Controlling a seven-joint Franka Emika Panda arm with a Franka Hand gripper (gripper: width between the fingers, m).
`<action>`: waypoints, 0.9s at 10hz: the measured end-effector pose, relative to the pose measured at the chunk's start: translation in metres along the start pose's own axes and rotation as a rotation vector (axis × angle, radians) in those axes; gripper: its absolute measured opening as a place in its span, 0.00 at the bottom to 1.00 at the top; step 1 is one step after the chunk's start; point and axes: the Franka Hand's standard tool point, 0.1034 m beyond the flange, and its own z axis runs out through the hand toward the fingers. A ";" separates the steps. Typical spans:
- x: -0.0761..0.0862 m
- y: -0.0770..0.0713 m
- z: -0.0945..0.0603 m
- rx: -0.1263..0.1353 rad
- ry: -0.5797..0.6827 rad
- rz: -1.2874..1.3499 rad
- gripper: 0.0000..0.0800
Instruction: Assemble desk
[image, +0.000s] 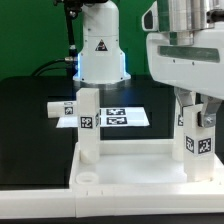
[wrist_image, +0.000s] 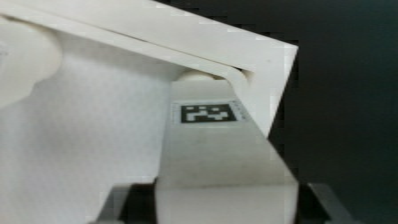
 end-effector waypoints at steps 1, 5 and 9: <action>-0.001 0.000 0.000 0.003 -0.013 0.071 0.36; -0.010 0.001 -0.001 -0.016 -0.013 -0.336 0.75; -0.011 -0.001 -0.002 -0.019 -0.011 -0.695 0.81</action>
Offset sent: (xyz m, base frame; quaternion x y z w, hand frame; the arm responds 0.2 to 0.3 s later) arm -0.0025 0.0066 0.0016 -0.0253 0.0255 -0.2023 0.9787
